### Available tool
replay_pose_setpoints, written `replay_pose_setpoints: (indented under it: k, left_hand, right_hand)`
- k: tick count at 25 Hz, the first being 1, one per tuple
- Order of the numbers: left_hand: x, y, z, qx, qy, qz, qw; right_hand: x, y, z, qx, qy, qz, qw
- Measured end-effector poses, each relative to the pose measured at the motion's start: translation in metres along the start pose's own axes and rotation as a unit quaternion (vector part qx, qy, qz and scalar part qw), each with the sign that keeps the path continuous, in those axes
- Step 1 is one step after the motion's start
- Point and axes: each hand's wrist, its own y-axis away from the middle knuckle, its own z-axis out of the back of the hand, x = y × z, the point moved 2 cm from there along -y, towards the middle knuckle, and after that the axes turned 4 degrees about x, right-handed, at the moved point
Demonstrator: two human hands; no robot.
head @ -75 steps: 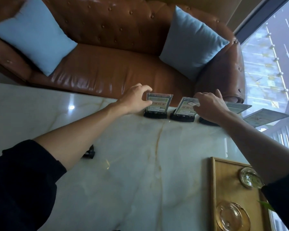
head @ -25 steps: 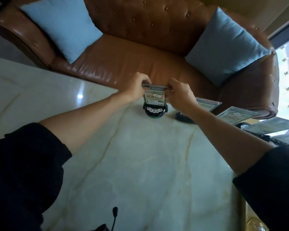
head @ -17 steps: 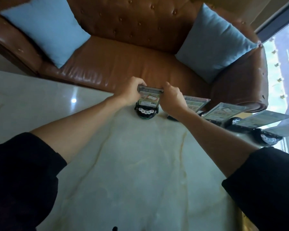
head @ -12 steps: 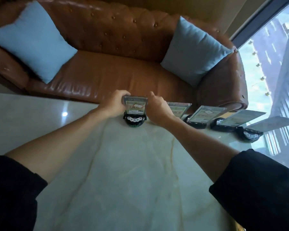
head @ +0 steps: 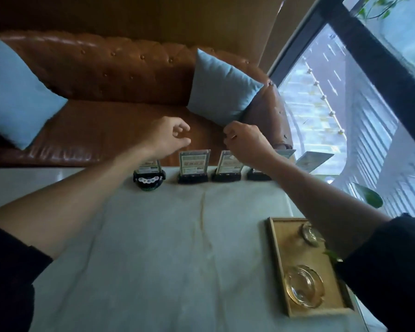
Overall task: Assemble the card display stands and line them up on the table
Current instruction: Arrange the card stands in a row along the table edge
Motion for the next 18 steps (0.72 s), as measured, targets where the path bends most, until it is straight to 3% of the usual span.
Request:
replay_pose_setpoints:
  k: [4, 10, 18]
  left_hand:
    - [-0.048, -0.005, -0.045, 0.061, -0.007, -0.030, 0.998]
    - [-0.099, -0.018, -0.107, 0.088, -0.012, -0.025, 0.996]
    - [-0.099, -0.034, -0.170, 0.040, 0.011, 0.047, 0.998]
  right_hand:
    - [-0.063, 0.024, 0.052, -0.057, -0.023, -0.026, 0.998]
    - [-0.157, 0.036, 0.076, -0.031, -0.036, -0.079, 0.996]
    - [-0.202, 0.001, 0.035, 0.063, 0.137, -0.019, 0.988]
